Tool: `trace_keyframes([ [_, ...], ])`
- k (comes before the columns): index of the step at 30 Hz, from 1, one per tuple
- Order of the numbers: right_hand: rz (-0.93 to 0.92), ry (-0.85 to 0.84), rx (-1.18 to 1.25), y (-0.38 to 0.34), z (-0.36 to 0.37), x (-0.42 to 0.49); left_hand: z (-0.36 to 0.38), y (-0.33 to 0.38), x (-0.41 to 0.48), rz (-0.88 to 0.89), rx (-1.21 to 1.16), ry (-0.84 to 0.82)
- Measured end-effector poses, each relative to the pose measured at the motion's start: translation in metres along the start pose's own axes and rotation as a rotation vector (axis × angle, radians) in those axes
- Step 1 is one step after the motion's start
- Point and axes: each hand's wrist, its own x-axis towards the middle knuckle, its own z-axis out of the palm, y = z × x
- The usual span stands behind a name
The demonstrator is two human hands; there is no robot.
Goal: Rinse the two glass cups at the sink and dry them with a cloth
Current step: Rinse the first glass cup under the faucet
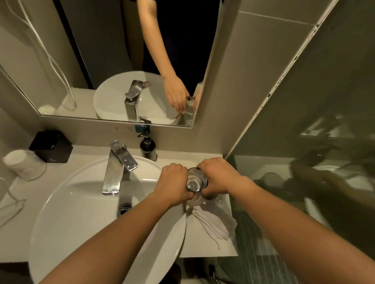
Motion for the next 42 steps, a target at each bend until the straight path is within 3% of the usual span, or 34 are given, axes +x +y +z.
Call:
trace_keyframes([
  [5, -0.028, 0.068, 0.057, -0.029, -0.029, -0.008, -0.022, -0.020, -0.032, -0.024, -0.209, 0.118],
  [12, -0.129, 0.008, 0.149, -0.106, -0.017, -0.005, -0.005, -0.057, -0.114, -0.198, -0.587, 0.147],
  [21, -0.199, -0.072, 0.352, -0.169, 0.012, 0.011, 0.007, -0.103, -0.188, -0.418, -0.710, 0.226],
  [23, -0.142, 0.014, 0.403, -0.165, 0.012, 0.012, 0.010, -0.115, -0.200, -0.471, -0.722, 0.229],
  [25, -0.095, 0.230, 0.413, -0.158, 0.008, 0.013, 0.014, -0.125, -0.209, -0.530, -0.737, 0.240],
  [28, -0.181, 0.506, 0.318, -0.154, -0.015, 0.026, 0.016, -0.134, -0.216, -0.589, -0.719, 0.260],
  [32, -0.322, 0.449, 0.121, -0.165, -0.036, 0.048, 0.013, -0.142, -0.205, -0.610, -0.689, 0.255],
  [42, -0.380, 0.556, -0.043, -0.163, -0.049, 0.072, 0.004, -0.149, -0.173, -0.615, -0.667, 0.243],
])
